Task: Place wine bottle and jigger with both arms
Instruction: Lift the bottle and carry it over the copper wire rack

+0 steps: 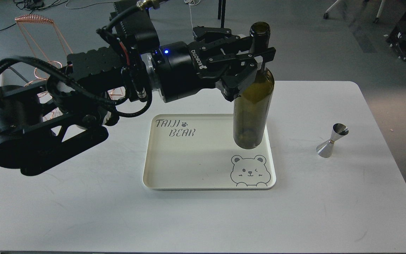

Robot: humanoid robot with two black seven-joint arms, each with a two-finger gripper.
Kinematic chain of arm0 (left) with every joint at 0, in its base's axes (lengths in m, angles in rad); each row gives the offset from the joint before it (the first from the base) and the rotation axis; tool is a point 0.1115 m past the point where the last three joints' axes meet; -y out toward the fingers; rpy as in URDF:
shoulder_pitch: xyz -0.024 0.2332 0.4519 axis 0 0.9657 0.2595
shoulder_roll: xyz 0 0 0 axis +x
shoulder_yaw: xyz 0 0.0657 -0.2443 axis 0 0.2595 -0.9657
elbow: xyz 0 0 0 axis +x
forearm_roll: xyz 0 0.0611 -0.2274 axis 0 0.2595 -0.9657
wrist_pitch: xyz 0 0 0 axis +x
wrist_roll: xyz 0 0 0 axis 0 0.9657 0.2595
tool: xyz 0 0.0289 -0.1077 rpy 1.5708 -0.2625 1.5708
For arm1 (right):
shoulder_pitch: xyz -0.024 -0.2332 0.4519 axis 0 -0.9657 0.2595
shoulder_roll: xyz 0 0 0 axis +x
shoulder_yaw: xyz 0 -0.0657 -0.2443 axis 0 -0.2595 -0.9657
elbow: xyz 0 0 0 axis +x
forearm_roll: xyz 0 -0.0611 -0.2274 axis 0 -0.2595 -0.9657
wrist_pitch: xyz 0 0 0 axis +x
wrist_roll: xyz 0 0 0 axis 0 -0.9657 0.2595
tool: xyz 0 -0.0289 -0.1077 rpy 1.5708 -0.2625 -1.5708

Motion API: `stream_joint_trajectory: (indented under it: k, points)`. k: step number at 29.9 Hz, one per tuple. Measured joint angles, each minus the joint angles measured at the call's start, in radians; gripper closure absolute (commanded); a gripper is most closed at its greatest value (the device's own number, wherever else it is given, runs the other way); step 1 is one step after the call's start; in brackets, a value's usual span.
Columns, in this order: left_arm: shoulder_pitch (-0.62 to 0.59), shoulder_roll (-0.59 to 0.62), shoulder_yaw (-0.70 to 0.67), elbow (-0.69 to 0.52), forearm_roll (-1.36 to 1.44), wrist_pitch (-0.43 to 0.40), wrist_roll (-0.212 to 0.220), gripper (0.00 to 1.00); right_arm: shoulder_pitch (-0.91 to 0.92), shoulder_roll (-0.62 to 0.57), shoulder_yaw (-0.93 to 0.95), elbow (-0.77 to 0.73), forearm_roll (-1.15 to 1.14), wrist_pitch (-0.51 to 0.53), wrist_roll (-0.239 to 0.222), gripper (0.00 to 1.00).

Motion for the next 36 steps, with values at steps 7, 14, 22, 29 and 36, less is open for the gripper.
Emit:
stream_joint_trajectory:
  k: [7,14,22,29,36]
  points:
    - [0.000,0.088,-0.016,0.005,-0.010,-0.016,-0.017,0.86,-0.001,-0.001,0.002,0.001,0.000,0.001,0.000,0.03]
    - [0.002,0.260,-0.072,0.044,-0.107,-0.005,-0.046,0.86,-0.001,-0.002,0.002,0.001,0.003,0.001,0.000,0.03]
    - [0.002,0.453,-0.081,0.184,-0.120,0.031,-0.139,0.86,-0.001,0.002,0.001,0.003,0.005,0.000,0.000,0.03]
    - [0.002,0.520,-0.072,0.392,-0.121,0.041,-0.179,0.87,-0.001,0.008,0.000,0.004,0.005,-0.001,0.000,0.03]
    - [0.011,0.510,-0.061,0.542,-0.122,0.068,-0.191,0.87,-0.001,0.012,-0.001,0.005,0.005,0.000,0.000,0.03]
